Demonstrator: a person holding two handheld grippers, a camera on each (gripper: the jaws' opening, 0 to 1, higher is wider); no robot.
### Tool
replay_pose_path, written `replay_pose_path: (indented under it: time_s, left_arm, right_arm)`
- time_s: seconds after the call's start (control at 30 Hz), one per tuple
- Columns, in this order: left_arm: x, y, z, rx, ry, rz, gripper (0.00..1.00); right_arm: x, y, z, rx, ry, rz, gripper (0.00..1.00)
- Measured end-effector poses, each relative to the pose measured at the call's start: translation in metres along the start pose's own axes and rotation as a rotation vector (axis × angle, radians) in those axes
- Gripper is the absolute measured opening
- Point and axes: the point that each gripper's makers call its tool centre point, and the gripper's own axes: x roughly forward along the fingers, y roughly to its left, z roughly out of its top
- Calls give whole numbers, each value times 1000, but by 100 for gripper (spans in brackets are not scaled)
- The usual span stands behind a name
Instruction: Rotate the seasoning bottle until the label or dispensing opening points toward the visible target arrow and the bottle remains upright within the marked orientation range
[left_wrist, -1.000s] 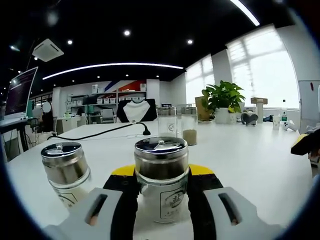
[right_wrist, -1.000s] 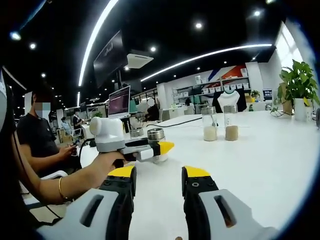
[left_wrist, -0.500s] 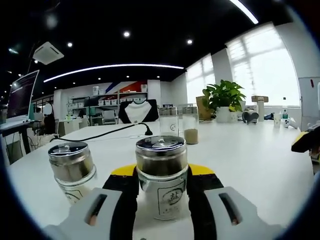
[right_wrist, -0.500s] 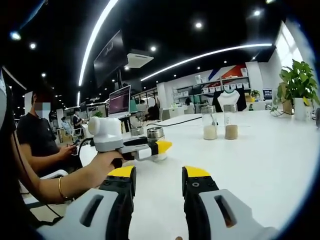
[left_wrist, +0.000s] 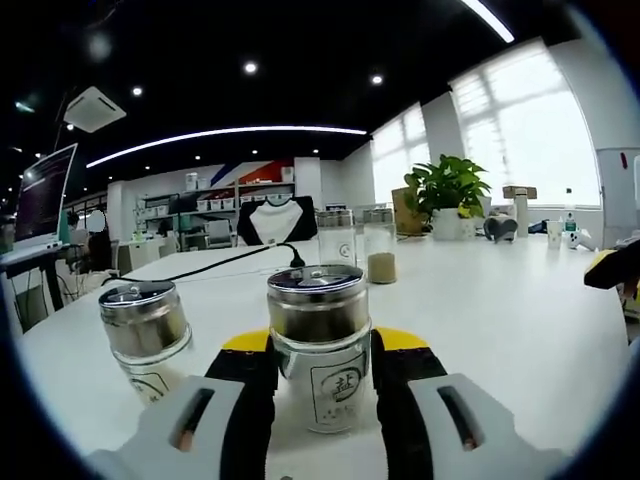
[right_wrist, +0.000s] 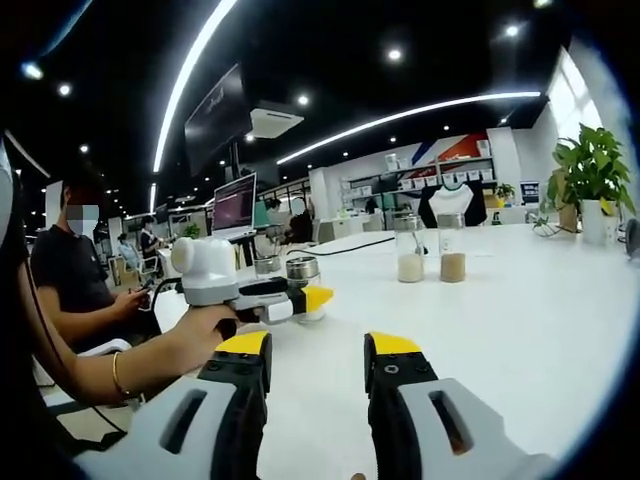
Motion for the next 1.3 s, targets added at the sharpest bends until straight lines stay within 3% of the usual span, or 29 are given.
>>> replay_pose_path:
  time_s: [0.53, 0.73, 1.3]
  left_arm:
    - [-13, -6, -2, 0, 0, 8, 41]
    - [-19, -1, 2, -8, -26, 34, 40]
    - [-19, 1, 1, -1, -21, 42, 39]
  right_arm:
    - [-4, -3, -5, -3, 4, -16, 37]
    - [-4, -3, -5, -3, 2, -14, 37]
    - [-4, -8, -4, -4, 3, -20, 37]
